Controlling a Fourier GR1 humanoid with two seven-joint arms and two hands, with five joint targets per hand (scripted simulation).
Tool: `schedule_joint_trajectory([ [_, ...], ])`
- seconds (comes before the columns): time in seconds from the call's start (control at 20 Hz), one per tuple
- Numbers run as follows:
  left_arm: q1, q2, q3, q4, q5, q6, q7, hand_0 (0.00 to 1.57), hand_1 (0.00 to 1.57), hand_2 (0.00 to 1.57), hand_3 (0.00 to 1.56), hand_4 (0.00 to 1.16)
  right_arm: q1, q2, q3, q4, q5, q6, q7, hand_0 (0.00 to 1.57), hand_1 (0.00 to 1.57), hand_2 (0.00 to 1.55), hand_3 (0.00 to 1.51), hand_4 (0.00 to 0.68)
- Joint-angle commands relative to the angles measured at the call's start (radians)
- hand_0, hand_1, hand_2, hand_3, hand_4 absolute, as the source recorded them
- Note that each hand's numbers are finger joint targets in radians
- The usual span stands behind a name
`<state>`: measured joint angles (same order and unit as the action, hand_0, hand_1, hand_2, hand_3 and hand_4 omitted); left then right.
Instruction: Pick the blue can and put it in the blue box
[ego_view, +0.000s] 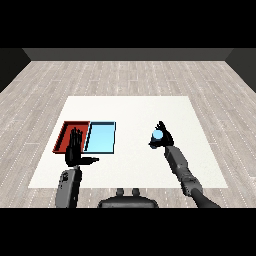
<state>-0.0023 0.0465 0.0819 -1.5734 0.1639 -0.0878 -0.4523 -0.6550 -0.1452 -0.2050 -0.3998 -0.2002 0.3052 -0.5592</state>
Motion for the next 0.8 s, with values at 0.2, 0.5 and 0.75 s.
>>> schedule_joint_trajectory([
  [0.2,0.029,0.026,0.015,-0.032,0.02,-0.024,0.015,0.0,0.0,0.0,0.0,0.0,-0.021,0.006,0.021,0.031,0.057,-0.154,0.02,1.55,1.55,1.48,1.45,0.647],
  [0.5,0.0,0.03,0.033,0.04,0.032,-0.038,-0.036,0.0,0.0,0.0,0.0,0.0,0.026,-0.006,0.042,-0.066,0.066,-0.169,0.074,1.56,1.56,1.49,1.44,0.683],
  [0.75,0.046,-0.045,-0.084,-0.036,-0.035,0.027,0.006,0.0,0.0,0.0,0.0,0.0,0.053,-0.028,0.054,-0.174,0.064,-0.151,0.091,1.52,1.52,1.47,1.42,0.659],
])
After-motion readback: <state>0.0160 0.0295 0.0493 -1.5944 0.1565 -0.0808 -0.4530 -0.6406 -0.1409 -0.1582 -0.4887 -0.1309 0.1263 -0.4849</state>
